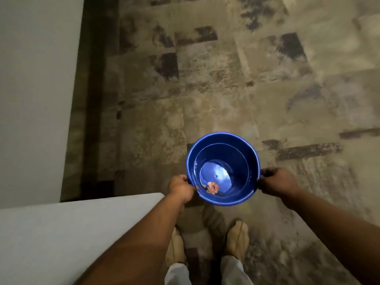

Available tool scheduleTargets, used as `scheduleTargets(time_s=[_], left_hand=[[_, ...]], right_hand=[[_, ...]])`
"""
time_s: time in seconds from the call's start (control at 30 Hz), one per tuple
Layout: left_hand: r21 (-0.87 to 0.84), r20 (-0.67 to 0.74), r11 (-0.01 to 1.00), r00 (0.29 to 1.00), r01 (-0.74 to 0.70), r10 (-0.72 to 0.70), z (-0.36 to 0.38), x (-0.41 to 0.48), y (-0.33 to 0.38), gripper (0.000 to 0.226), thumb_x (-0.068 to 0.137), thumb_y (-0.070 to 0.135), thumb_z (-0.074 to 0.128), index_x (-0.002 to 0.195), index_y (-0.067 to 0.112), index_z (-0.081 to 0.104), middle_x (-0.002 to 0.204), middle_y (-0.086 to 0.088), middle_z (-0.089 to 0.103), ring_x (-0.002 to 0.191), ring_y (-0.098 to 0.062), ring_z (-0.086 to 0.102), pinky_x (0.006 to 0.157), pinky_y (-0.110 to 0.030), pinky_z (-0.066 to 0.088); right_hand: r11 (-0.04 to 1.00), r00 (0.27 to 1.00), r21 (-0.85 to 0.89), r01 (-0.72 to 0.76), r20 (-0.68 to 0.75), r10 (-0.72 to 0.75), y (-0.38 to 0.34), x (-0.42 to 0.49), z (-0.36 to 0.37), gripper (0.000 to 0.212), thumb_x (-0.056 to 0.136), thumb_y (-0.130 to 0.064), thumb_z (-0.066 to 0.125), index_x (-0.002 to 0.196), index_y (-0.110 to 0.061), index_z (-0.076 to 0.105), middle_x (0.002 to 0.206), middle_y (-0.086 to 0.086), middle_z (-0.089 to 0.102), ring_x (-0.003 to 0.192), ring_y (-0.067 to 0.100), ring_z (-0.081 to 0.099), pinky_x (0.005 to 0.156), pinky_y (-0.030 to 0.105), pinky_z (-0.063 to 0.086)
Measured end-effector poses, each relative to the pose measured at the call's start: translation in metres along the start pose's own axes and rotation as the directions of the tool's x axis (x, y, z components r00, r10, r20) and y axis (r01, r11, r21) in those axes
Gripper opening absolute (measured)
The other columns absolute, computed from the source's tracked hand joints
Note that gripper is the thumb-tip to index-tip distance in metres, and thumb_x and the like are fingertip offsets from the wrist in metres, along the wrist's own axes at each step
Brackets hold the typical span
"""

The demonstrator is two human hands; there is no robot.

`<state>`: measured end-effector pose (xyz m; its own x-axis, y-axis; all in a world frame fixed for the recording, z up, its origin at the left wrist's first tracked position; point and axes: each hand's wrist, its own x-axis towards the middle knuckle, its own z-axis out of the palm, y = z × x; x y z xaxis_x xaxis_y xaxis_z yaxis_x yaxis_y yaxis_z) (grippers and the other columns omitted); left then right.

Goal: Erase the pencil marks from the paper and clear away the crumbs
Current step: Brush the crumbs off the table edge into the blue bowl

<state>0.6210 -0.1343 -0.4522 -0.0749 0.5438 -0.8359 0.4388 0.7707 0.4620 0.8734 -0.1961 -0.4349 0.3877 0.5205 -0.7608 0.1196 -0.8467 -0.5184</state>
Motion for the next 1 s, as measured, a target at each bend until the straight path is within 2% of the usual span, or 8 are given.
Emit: scheduleTargets(time_s=[0.1, 0.23, 0.4, 0.57, 0.7, 0.8, 0.87, 1.0], left_hand=[[0.104, -0.036, 0.995, 0.999, -0.007, 0.011, 0.009, 0.058, -0.028, 0.022, 0.075, -0.002, 0.077, 0.086, 0.014, 0.068, 0.088, -0.01, 0.074, 0.089, -0.029, 0.071, 0.086, -0.048, 0.057], [0.211, -0.094, 0.977, 0.995, -0.021, 0.042, 0.023, 0.134, -0.063, 0.022, 0.073, 0.006, 0.082, 0.084, 0.017, 0.067, 0.087, -0.007, 0.075, 0.087, -0.029, 0.07, 0.082, -0.049, 0.058], [0.233, -0.162, 0.972, 0.986, 0.006, 0.032, 0.038, 0.2, -0.092, 0.017, 0.078, 0.008, 0.08, 0.086, 0.017, 0.068, 0.085, -0.007, 0.074, 0.086, -0.028, 0.07, 0.081, -0.045, 0.059], [0.286, -0.193, 0.958, 0.979, -0.011, 0.069, 0.046, 0.249, -0.094, 0.015, 0.081, 0.006, 0.077, 0.083, 0.016, 0.065, 0.08, -0.006, 0.071, 0.081, -0.026, 0.069, 0.071, -0.039, 0.058], [0.291, -0.215, 0.956, 0.971, -0.035, 0.101, 0.053, 0.283, -0.09, 0.017, 0.083, 0.003, 0.074, 0.078, 0.016, 0.063, 0.076, -0.003, 0.067, 0.076, -0.021, 0.065, 0.063, -0.035, 0.052], [0.281, -0.234, 0.959, 0.965, -0.047, 0.116, 0.057, 0.302, -0.091, 0.015, 0.086, 0.003, 0.07, 0.081, 0.016, 0.065, 0.08, -0.003, 0.069, 0.077, -0.02, 0.066, 0.062, -0.033, 0.053], [0.288, -0.247, 0.956, 0.961, -0.048, 0.123, 0.057, 0.313, -0.094, 0.014, 0.085, 0.004, 0.07, 0.082, 0.017, 0.067, 0.081, -0.003, 0.07, 0.077, -0.02, 0.067, 0.064, -0.034, 0.056], [0.32, -0.272, 0.946, 0.952, -0.045, 0.138, 0.061, 0.327, -0.1, 0.016, 0.087, 0.004, 0.067, 0.078, 0.017, 0.064, 0.078, -0.002, 0.068, 0.069, -0.016, 0.062, 0.052, -0.028, 0.044]], right_hand=[[0.999, 0.998, 0.018, -0.048, 0.031, 0.047, 0.024, 0.047, 0.027, 0.021, 0.084, 0.009, 0.059, 0.096, -0.003, 0.071, 0.083, 0.022, 0.069, 0.071, 0.025, 0.061, 0.07, 0.04, 0.056], [0.987, 0.982, 0.069, -0.147, 0.129, 0.137, 0.062, 0.114, 0.066, 0.017, 0.088, 0.003, 0.06, 0.1, -0.004, 0.069, 0.08, 0.015, 0.067, 0.068, 0.02, 0.06, 0.061, 0.028, 0.05], [0.984, 0.968, 0.068, -0.168, 0.202, 0.151, 0.086, 0.18, 0.105, 0.022, 0.09, 0.003, 0.057, 0.105, -0.009, 0.068, 0.087, 0.014, 0.066, 0.067, 0.017, 0.057, 0.053, 0.021, 0.049], [0.985, 0.96, 0.067, -0.159, 0.245, 0.139, 0.092, 0.227, 0.129, 0.018, 0.09, 0.002, 0.057, 0.095, -0.012, 0.067, 0.095, 0.014, 0.067, 0.08, 0.021, 0.058, 0.063, 0.026, 0.05], [0.988, 0.96, 0.072, -0.136, 0.256, 0.114, 0.096, 0.26, 0.14, 0.026, 0.09, 0.003, 0.057, 0.11, -0.011, 0.067, 0.095, 0.011, 0.068, 0.079, 0.018, 0.059, 0.06, 0.024, 0.051], [0.992, 0.96, 0.039, -0.117, 0.259, 0.103, 0.099, 0.278, 0.146, 0.022, 0.089, 0.002, 0.058, 0.103, -0.011, 0.068, 0.103, 0.014, 0.07, 0.086, 0.021, 0.061, 0.08, 0.036, 0.058], [0.993, 0.96, 0.033, -0.115, 0.262, 0.103, 0.099, 0.285, 0.15, 0.019, 0.088, 0.002, 0.06, 0.098, -0.01, 0.07, 0.108, 0.019, 0.07, 0.088, 0.023, 0.061, 0.09, 0.041, 0.055], [0.99, 0.962, 0.055, -0.133, 0.247, 0.115, 0.098, 0.291, 0.16, 0.021, 0.088, 0.0, 0.061, 0.108, -0.002, 0.069, 0.106, 0.02, 0.07, 0.084, 0.024, 0.059, 0.078, 0.033, 0.053]])
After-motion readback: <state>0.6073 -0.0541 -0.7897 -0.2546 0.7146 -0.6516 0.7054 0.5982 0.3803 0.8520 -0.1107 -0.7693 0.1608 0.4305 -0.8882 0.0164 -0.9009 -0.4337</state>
